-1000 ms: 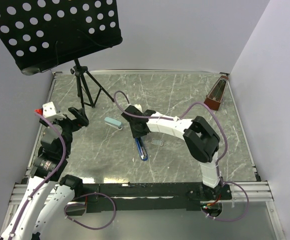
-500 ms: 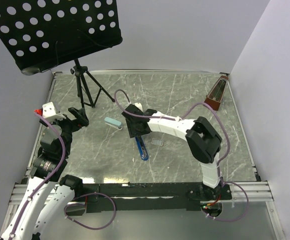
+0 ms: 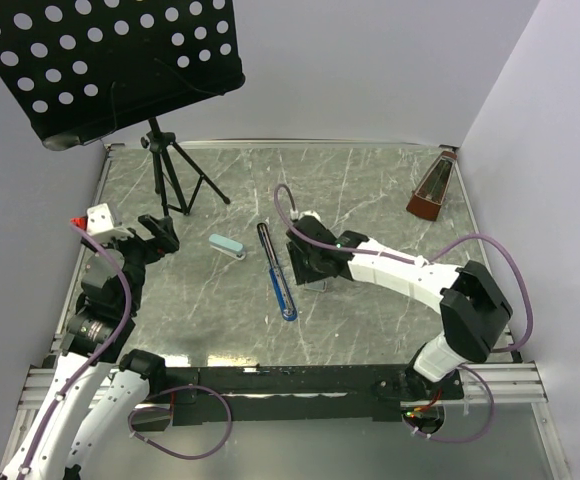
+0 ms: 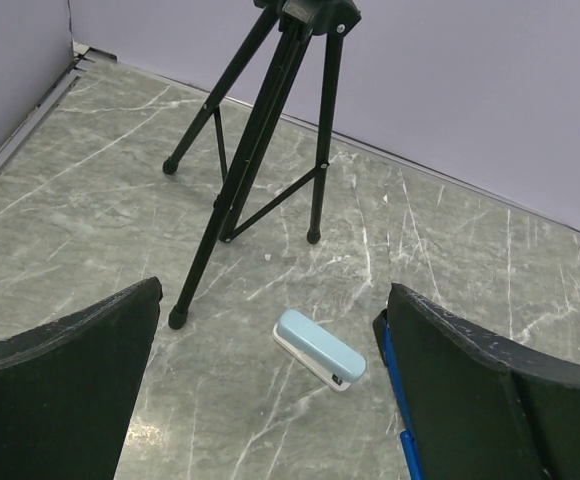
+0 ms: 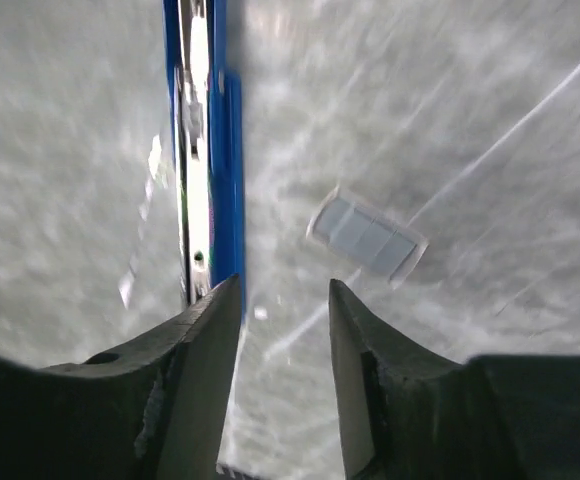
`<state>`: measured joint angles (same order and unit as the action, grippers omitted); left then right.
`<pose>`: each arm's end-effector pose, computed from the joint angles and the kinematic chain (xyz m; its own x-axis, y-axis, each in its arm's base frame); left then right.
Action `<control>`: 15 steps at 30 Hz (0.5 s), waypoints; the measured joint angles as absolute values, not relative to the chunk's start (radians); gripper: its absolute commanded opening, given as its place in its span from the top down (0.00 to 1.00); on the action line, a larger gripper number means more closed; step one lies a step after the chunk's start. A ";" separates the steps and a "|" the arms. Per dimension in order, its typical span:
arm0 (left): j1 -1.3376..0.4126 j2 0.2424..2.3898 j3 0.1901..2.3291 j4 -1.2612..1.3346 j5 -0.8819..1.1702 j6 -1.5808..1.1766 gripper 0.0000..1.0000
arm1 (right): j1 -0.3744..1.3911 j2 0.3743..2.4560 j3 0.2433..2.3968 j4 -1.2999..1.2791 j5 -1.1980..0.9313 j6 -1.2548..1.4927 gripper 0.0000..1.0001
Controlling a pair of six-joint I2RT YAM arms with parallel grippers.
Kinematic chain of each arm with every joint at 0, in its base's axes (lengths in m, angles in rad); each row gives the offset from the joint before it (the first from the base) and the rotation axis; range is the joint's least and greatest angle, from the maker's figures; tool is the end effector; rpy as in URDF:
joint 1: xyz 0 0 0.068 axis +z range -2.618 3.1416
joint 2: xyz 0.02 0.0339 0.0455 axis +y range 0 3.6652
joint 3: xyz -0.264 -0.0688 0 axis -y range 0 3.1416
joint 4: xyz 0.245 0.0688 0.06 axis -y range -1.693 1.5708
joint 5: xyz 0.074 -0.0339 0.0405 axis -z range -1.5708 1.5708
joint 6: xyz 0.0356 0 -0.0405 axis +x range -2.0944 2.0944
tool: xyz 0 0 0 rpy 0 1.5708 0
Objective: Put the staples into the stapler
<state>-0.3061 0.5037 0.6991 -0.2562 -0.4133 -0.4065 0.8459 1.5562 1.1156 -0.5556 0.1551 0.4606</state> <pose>0.1224 -0.0237 0.3409 -0.0112 -0.3762 -0.9265 -0.1205 0.9203 -0.3723 0.2181 0.2379 0.2356 -0.8026 -0.2438 -0.5445 -0.3652 0.9224 0.1254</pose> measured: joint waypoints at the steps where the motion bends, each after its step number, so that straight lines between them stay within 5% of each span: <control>1: -0.306 0.505 0.699 -0.256 -0.412 -0.406 0.01 | 0.847 1.551 1.093 -0.554 0.137 0.454 0.56; 15: -0.306 0.517 0.696 -0.257 -0.405 -0.406 0.00 | 0.969 1.600 1.016 -0.554 -0.017 0.433 0.64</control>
<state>-0.3061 0.5171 0.6956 -0.2569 -0.4046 -0.4065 0.9688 1.6005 1.0164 -0.5537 -0.0170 0.4332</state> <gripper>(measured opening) 0.995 0.391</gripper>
